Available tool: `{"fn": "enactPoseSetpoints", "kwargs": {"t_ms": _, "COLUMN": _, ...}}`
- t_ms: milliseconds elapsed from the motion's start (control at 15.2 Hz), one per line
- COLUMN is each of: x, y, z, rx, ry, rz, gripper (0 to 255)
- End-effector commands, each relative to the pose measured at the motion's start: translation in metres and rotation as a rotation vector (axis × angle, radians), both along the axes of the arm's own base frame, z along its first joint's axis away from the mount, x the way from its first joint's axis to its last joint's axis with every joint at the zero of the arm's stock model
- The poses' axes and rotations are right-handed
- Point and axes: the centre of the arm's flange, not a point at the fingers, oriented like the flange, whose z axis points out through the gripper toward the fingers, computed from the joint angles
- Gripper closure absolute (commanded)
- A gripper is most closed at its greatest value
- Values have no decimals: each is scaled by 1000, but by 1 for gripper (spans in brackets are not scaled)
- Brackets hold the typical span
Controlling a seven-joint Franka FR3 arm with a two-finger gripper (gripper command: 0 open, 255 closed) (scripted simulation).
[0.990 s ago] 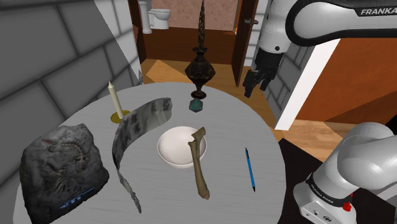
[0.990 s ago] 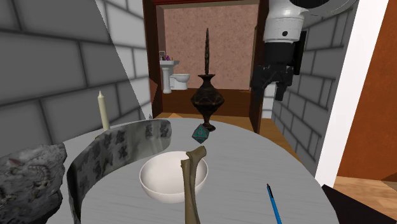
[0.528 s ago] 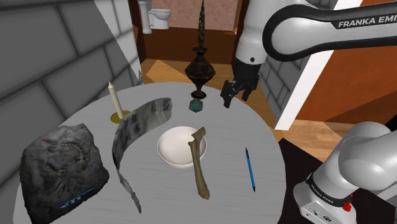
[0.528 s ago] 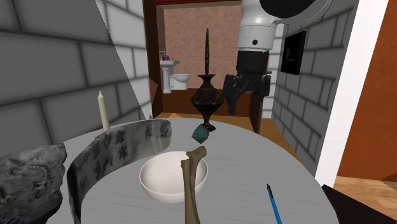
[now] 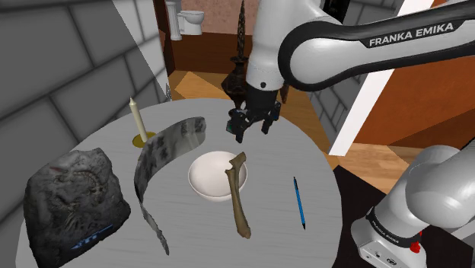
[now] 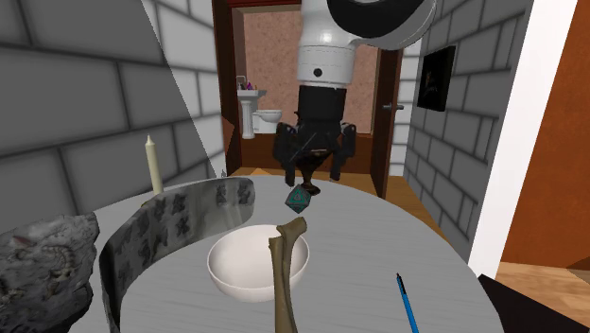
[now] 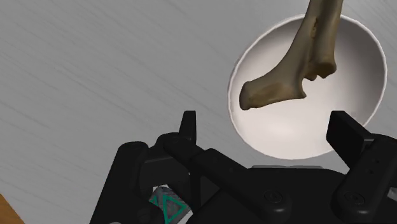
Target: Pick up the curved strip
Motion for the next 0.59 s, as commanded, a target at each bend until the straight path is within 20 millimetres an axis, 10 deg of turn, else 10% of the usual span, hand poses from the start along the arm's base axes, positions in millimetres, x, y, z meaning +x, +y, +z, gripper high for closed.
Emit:
{"fn": "enactPoseSetpoints", "kwargs": {"t_ms": 0, "x": 11, "y": 25, "z": -6, "rx": 7, "ry": 0, "rz": -9, "gripper": 0}}
{"fn": "enactPoseSetpoints", "kwargs": {"t_ms": 528, "x": 42, "y": 121, "z": -24, "rx": 29, "ry": 0, "rz": -37, "gripper": 0}}
